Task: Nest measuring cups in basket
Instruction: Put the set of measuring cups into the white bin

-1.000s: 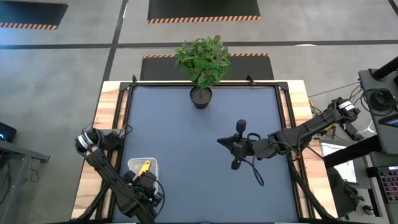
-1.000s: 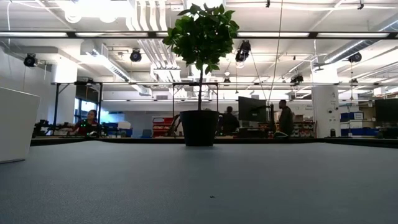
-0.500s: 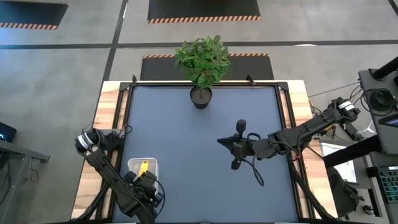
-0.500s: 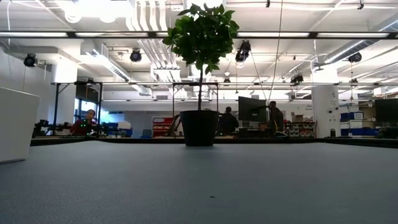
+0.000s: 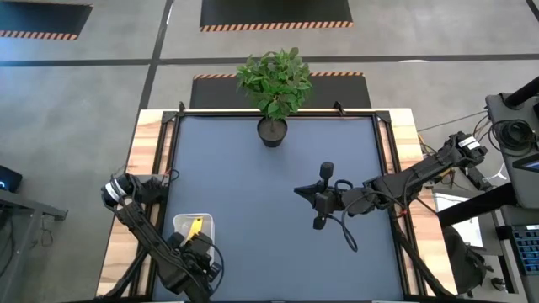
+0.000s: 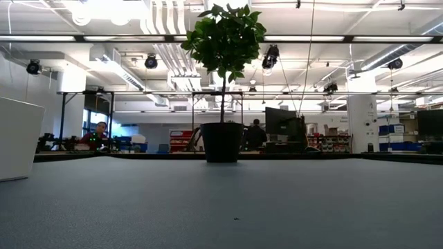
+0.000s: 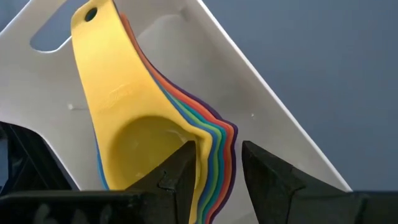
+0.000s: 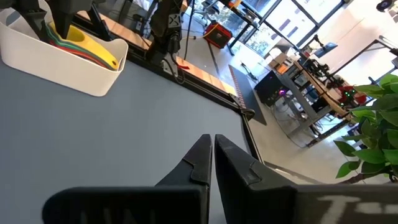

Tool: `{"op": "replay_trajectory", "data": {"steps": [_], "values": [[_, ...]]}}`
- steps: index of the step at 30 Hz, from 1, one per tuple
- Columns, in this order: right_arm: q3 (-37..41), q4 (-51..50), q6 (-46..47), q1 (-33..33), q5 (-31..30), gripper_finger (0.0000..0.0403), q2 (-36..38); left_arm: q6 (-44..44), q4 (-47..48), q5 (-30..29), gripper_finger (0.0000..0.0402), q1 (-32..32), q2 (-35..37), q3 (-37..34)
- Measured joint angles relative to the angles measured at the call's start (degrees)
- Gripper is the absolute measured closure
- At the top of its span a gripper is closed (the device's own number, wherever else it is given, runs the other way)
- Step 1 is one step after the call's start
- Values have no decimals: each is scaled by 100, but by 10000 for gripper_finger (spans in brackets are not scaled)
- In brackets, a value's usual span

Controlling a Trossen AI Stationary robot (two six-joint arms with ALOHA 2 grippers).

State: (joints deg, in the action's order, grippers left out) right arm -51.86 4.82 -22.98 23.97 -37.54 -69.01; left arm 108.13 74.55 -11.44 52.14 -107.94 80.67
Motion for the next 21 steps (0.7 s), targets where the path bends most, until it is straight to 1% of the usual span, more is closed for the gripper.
{"op": "replay_trajectory", "data": {"steps": [8,11,14,21], "values": [[0,-1,-4,0,0,394,0,-89,-13,-2,289,0,0,14],[0,-2,-11,0,0,394,0,-108,-41,0,281,0,0,14],[0,0,-13,-1,0,394,0,-108,-49,0,259,0,0,17],[0,0,-15,-1,-2,394,0,-186,-51,93,193,0,0,64]]}}
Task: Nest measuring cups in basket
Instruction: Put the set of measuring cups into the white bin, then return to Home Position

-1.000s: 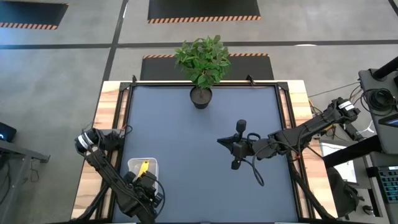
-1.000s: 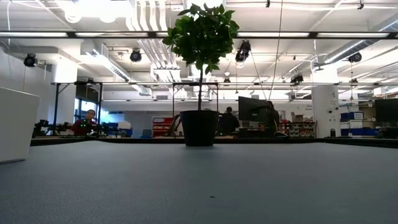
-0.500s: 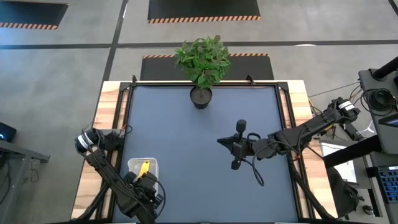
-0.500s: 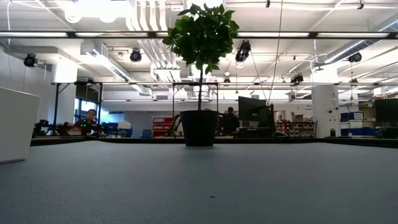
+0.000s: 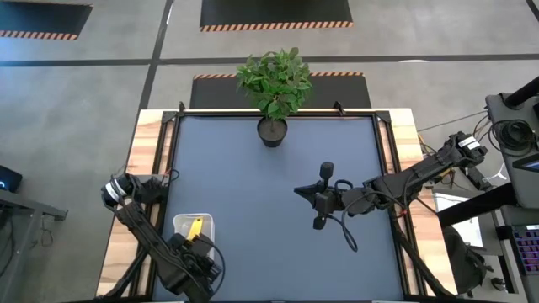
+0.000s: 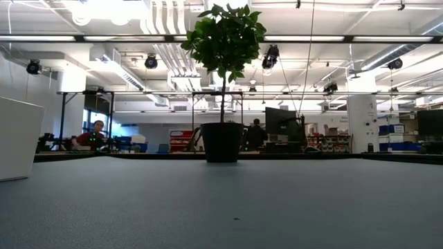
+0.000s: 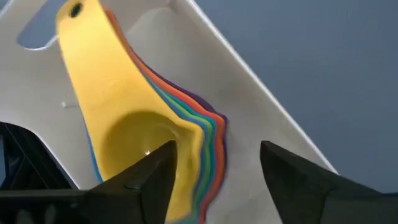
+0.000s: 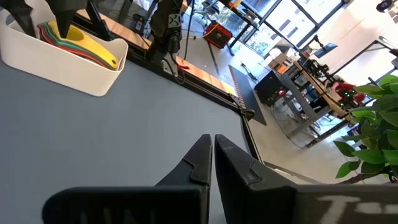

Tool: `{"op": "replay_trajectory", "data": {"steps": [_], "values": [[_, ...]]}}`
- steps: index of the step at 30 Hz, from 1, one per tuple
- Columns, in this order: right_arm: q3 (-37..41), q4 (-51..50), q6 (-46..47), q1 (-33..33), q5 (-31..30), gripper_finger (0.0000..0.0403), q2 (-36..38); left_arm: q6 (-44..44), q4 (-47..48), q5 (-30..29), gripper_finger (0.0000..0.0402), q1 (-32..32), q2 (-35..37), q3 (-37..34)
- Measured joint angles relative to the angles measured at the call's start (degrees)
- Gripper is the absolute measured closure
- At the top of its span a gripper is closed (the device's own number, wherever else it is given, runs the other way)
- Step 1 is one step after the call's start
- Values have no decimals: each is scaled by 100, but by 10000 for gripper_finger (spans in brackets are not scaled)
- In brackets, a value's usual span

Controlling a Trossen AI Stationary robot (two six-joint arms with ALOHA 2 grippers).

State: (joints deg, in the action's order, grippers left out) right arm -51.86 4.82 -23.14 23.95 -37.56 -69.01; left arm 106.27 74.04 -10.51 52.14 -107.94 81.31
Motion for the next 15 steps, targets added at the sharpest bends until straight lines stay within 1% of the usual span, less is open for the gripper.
{"op": "replay_trajectory", "data": {"steps": [3,6,9,15], "values": [[0,2,0,0,2,394,0,-227,54,58,175,1,2,193],[0,2,0,0,2,394,0,-430,297,60,169,0,2,450],[0,4,0,1,2,394,0,-787,544,58,171,0,4,757],[0,4,0,0,0,394,0,-1993,1016,49,190,0,4,1622]]}}
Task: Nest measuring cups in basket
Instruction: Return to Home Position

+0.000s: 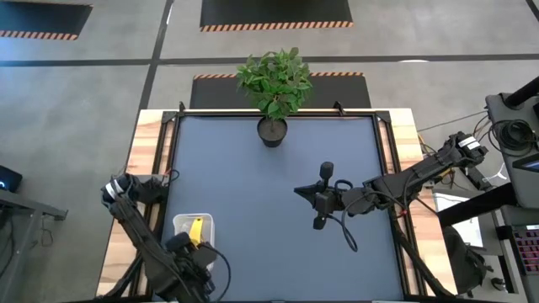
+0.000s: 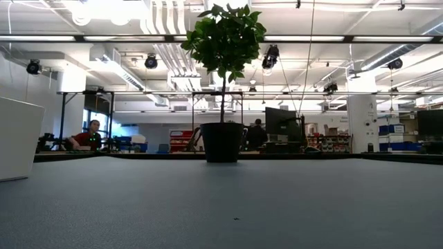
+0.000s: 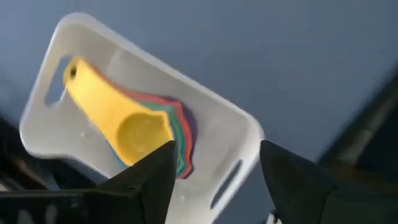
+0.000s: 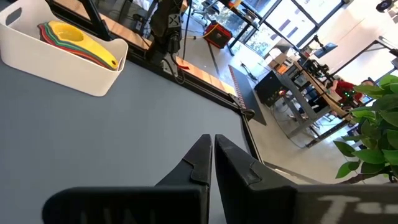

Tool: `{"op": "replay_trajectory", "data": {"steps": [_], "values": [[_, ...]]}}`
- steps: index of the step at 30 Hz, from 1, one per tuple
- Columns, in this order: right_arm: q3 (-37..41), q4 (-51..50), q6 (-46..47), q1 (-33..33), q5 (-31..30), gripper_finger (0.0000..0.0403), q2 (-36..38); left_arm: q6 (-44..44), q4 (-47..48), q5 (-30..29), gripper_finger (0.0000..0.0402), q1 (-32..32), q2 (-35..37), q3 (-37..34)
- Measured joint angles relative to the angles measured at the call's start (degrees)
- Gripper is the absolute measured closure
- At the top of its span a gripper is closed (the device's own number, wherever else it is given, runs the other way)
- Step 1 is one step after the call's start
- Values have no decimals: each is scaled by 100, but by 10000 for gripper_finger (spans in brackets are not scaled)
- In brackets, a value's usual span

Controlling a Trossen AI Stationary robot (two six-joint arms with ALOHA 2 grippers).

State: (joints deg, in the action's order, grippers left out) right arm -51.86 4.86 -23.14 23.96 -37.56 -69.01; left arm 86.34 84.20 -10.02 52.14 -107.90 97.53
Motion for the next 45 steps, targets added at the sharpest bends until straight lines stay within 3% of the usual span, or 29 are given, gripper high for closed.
{"op": "replay_trajectory", "data": {"steps": [2,9,15,20,27,32,40,45], "values": [[0,0,-2,1,0,394,0,-550,46,-255,200,7,0,330],[0,11,-12,-1,2,394,-1,-2892,-370,-2139,271,68,2,1237],[4,15,-131,1,353,394,4,-3925,-417,-2381,382,63,137,1128],[98,157,-227,3,808,394,62,-4470,-1186,-2701,392,68,655,287],[372,519,-354,-10,803,394,227,-5822,-3704,-2827,401,-63,1881,-1867],[380,511,-110,-10,613,394,330,-6728,-5136,-3527,401,-194,2643,-3139],[382,736,865,-10,310,394,328,-8111,-6181,-3751,401,-398,3581,-4202],[518,566,737,-12,459,394,338,-9141,-6973,-3730,401,-687,4187,-4893]]}}
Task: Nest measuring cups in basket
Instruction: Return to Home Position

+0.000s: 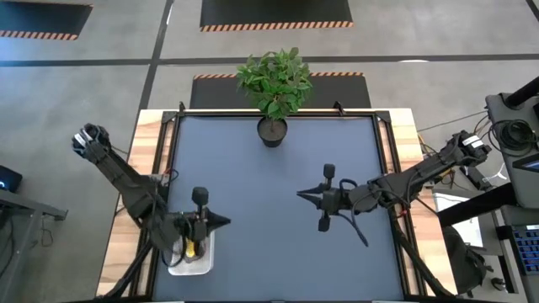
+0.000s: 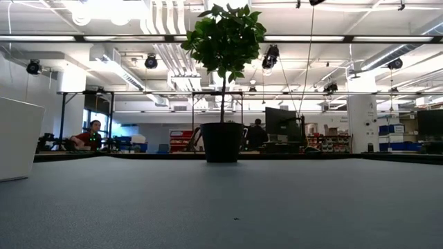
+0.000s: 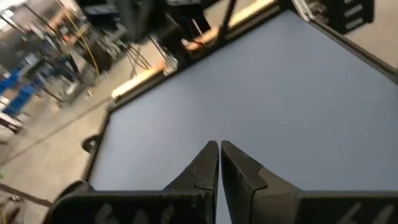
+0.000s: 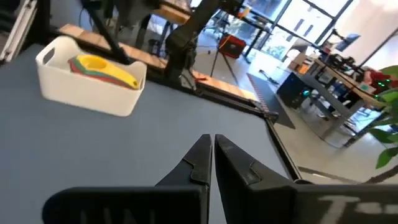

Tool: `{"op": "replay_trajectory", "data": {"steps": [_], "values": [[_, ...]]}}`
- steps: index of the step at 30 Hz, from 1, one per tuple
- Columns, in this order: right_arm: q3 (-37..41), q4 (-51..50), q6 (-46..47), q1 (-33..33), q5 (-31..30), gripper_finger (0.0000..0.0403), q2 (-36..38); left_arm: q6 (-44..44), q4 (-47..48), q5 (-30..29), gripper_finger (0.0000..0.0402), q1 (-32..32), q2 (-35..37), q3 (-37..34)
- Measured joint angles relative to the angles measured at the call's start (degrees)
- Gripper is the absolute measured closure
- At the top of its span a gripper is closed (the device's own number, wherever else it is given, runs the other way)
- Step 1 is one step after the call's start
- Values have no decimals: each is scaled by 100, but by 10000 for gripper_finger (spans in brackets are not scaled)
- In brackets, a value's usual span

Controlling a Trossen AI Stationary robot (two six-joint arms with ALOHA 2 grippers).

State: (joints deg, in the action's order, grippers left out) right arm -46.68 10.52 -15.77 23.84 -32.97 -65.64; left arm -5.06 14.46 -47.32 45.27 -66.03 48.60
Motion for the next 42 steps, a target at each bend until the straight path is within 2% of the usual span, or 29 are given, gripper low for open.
{"op": "replay_trajectory", "data": {"steps": [3,7,10,13,22,34,42], "values": [[158,32,-108,-123,208,394,189,-576,-799,347,402,-322,502,-588],[376,99,-204,-544,1392,394,632,-1132,-1926,1104,402,-899,1175,-1386],[594,91,-179,-956,2216,394,1006,-1339,-2254,1365,402,-1324,1651,-1845],[890,111,-173,-1277,2572,394,1416,-1348,-2273,1556,401,-1656,2120,-2185],[1984,241,81,-1727,2708,394,2533,-1269,-2301,1677,401,-2000,3503,-2920],[3103,525,20,-1751,2702,394,3954,-896,-2296,1638,401,-2196,5015,-3862],[3612,483,-32,-1751,2699,394,5038,-983,-2256,1314,402,-2218,5903,-4254]]}}
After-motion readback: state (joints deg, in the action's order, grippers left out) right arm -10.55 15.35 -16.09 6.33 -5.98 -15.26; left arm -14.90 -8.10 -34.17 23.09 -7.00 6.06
